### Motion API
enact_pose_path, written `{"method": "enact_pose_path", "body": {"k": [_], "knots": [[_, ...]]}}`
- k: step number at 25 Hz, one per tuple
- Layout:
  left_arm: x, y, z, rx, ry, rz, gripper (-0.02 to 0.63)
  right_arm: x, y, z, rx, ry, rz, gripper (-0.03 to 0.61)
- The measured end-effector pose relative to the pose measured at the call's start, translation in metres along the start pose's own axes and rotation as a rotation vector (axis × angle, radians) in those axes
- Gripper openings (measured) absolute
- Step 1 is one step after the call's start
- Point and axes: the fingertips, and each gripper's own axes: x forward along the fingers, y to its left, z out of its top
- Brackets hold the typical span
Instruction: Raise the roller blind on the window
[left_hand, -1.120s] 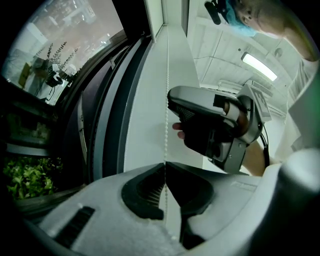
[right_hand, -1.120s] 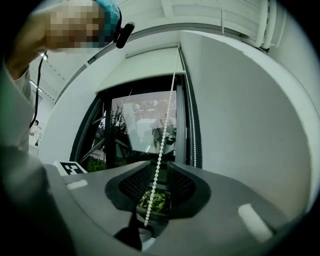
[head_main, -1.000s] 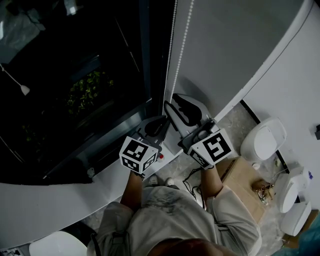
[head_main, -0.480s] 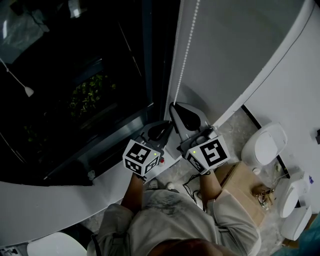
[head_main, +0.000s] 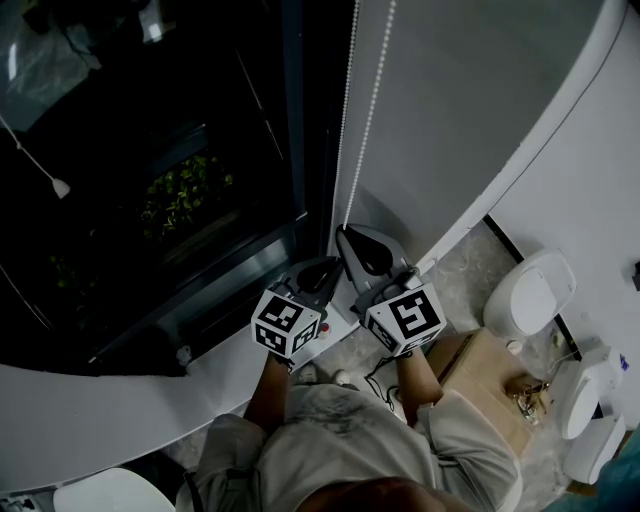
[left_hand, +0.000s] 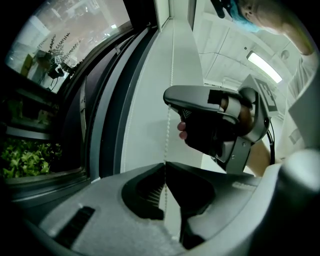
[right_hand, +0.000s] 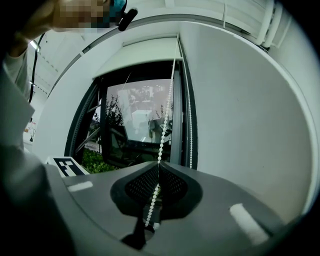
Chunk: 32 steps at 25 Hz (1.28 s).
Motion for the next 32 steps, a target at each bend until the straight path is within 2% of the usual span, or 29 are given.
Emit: {"method": "enact_pose_path", "body": {"k": [23, 29, 32], "knots": [[0.004, 0.004, -0.041, -0.037, 0.059, 0.013, 0.017, -0.004, 0.003, -0.04, 0.05, 0.054, -0.017, 0.012], [0.002, 0.001, -0.037, -0.004, 0.036, 0.011, 0.017, -0.006, 0.005, -0.035, 0.031, 0.029, -0.025, 0.015], [0.001, 0.001, -0.035, 0.011, 0.028, 0.018, 0.018, -0.005, 0.009, -0.032, -0.02, 0.021, -0.03, 0.017]]}}
